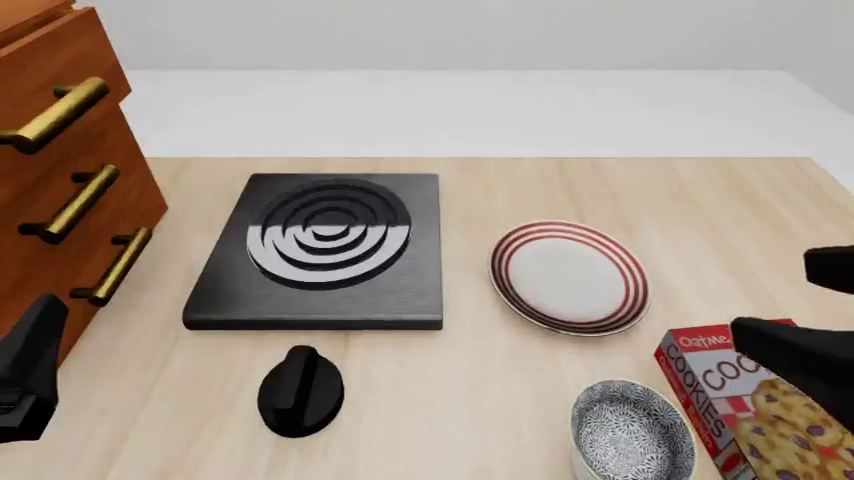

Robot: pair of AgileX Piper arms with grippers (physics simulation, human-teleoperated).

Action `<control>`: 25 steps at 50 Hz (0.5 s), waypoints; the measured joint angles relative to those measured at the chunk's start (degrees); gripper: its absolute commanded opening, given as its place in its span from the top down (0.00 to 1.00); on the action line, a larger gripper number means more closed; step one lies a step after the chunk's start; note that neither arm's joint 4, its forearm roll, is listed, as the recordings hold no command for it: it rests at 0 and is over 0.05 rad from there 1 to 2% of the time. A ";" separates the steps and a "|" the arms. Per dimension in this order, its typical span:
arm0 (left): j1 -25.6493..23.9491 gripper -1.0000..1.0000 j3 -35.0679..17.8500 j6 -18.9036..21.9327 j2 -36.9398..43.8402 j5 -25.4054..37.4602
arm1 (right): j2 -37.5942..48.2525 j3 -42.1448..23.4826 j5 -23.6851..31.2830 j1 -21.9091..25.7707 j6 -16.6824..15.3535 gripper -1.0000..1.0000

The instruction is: Pick the akita bowl on the ramekin and place it on the plate.

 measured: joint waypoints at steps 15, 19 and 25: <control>0.00 0.00 0.00 0.00 0.00 0.00 | 6.13 -0.11 6.55 8.46 1.22 0.00; 0.00 0.00 0.00 0.00 0.00 0.00 | 7.64 0.89 7.05 10.83 2.01 0.00; 0.00 0.00 0.00 0.00 0.00 0.00 | 9.91 2.38 6.86 13.80 3.17 0.00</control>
